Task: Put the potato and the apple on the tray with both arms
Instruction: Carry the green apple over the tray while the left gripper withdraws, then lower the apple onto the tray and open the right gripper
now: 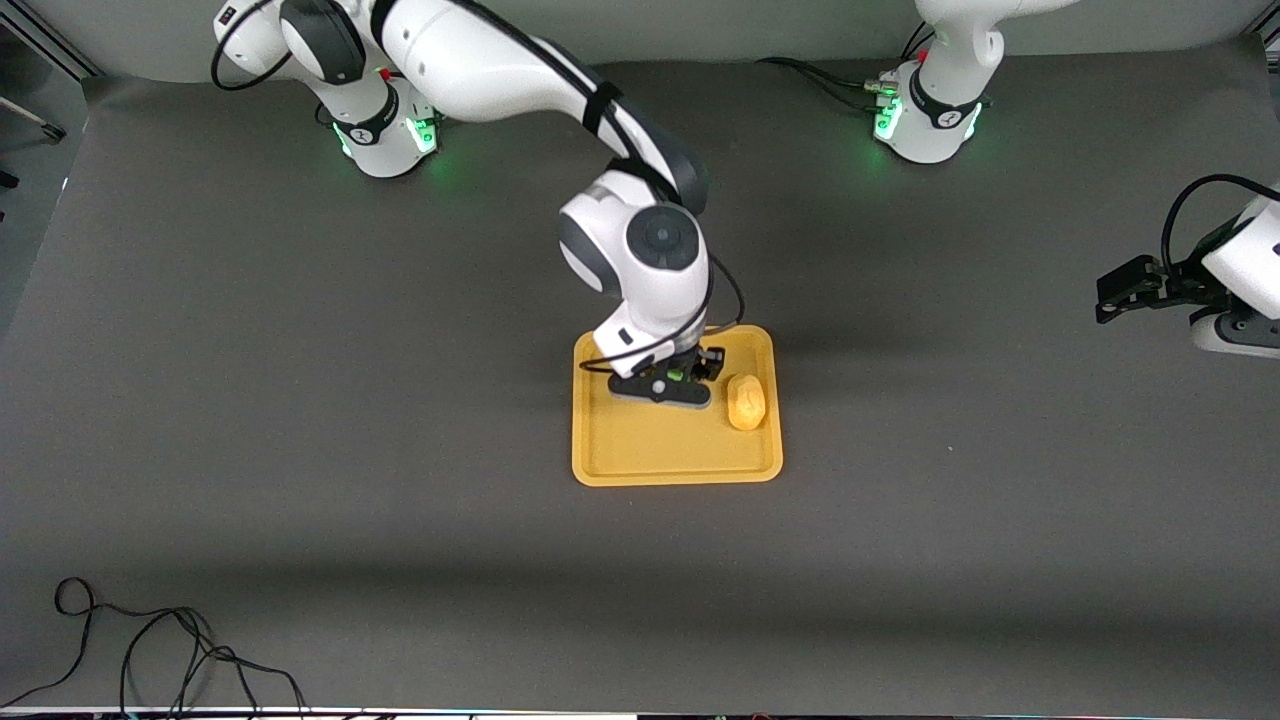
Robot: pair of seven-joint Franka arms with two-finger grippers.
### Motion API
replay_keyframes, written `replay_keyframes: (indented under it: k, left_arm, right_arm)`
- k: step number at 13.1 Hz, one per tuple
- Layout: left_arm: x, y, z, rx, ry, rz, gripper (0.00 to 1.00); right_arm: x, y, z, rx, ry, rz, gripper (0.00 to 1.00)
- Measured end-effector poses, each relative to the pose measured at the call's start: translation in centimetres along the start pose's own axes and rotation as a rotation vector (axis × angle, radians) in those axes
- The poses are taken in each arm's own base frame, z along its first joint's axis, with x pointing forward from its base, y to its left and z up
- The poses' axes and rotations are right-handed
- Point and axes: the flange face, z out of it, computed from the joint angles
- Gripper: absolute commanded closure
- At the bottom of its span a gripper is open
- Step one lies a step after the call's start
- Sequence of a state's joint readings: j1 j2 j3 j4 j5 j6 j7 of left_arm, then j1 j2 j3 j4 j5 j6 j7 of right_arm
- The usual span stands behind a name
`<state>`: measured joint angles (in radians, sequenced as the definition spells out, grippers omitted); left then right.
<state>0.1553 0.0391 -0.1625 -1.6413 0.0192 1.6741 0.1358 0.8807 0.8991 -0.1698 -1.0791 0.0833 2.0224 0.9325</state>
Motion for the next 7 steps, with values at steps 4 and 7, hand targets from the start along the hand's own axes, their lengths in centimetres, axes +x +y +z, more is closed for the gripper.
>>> replay_keyframes:
  k: [4,7]
  left_arm:
    - [0.1,0.0,0.1,-0.001,-0.001,0.001,0.0]
    - [0.1,0.0,0.1,-0.001,-0.001,0.001,0.0]
  right_arm:
    - [0.3,0.9,7.7,0.04,0.049,0.008,0.49]
    - [0.1,1.4,9.0,0.04,0.052,0.01,0.0]
